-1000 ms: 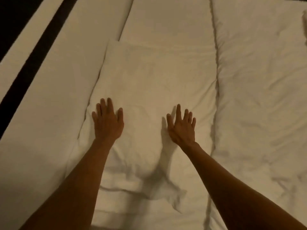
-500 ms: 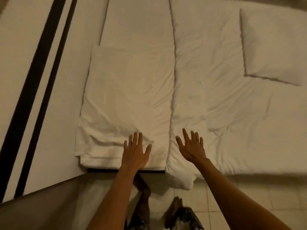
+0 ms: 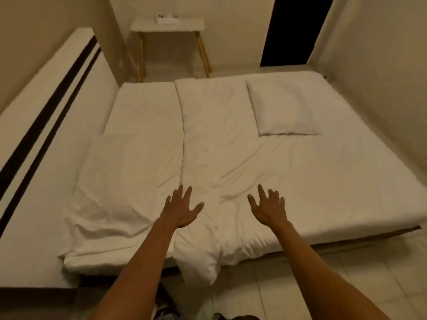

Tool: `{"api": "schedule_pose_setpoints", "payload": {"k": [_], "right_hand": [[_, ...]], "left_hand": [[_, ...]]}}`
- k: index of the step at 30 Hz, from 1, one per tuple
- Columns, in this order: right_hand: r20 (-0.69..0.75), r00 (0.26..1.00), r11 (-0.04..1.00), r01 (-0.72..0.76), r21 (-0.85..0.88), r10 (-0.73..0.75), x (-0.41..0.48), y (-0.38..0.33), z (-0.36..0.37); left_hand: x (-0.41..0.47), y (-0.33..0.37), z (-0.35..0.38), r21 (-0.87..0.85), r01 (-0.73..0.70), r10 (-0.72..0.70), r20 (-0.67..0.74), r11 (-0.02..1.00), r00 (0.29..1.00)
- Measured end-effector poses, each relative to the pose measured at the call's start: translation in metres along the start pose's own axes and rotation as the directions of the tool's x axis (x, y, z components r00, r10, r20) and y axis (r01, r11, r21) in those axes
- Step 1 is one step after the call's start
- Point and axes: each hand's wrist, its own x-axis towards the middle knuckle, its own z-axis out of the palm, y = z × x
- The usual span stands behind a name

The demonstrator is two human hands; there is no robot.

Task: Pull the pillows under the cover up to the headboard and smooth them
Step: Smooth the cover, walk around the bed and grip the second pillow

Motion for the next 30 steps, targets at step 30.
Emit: {"api": "schedule_pose_setpoints", "payload": {"k": [30], "right_hand": [[-0.236, 0.921, 0.951, -0.292, 0.105, 0.309, 0.112, 0.614, -0.375]], "left_hand": [[0.205, 0.75, 0.08, 0.335, -0.387, 0.393, 0.053, 0.859, 0.918]]}}
